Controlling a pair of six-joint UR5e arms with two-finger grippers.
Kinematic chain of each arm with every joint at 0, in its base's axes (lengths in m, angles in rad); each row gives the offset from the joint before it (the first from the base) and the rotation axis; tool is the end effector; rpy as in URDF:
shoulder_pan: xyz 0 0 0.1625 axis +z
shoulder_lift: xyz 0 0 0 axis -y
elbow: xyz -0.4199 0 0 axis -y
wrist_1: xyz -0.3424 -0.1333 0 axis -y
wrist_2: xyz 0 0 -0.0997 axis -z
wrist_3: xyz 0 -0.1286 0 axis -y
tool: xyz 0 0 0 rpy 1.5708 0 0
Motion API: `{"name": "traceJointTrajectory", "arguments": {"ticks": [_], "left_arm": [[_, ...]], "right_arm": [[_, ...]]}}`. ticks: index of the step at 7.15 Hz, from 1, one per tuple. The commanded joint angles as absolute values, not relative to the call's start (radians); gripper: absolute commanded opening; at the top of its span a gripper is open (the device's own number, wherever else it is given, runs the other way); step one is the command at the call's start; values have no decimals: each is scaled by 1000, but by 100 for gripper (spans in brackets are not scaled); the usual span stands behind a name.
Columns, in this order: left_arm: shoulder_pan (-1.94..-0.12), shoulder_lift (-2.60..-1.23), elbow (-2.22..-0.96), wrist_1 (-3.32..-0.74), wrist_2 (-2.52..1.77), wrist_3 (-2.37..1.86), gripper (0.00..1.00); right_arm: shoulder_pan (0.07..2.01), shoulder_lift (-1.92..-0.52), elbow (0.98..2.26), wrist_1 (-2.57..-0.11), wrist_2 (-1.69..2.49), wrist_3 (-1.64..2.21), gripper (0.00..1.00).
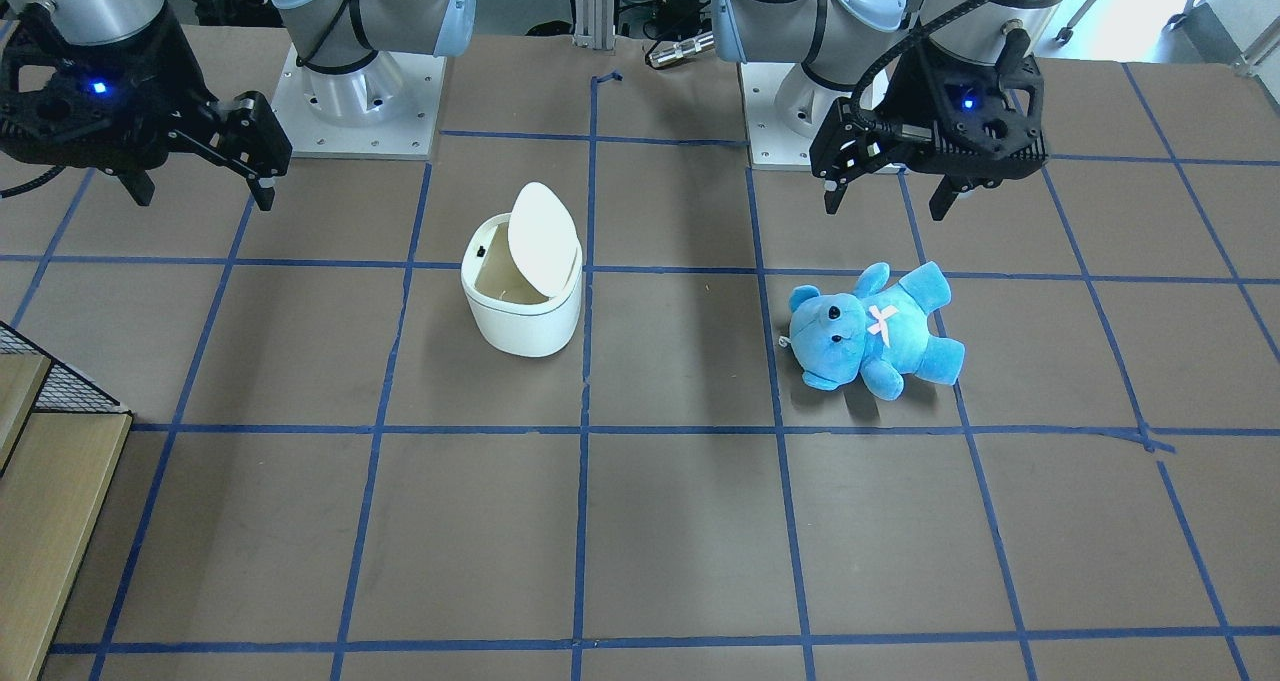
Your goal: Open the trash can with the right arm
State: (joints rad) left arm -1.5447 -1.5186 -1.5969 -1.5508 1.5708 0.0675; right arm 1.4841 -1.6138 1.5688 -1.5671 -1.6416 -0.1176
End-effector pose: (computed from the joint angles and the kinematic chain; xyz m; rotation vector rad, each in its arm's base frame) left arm -0.1221 -0.4292 0.4669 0.0650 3.1379 -0.0723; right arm 0.0866 -0.4381 0.4734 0.0451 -3.0662 0.0519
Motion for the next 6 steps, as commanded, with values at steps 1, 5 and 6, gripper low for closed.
{"name": "traceJointTrajectory", "arguments": {"ticks": [1, 5, 6], "left_arm": [[-1545, -1519, -1597, -1551, 1571, 67, 100], [-1545, -1519, -1597, -1551, 1571, 67, 100], [-1545, -1519, -1597, -1551, 1569, 67, 100]], "right_arm": [[1488, -1617, 1572, -1562, -1625, -117, 100], [1531, -1614, 1582, -1554, -1494, -107, 100], [1543, -1612, 1578, -1555, -1514, -104, 100]]}}
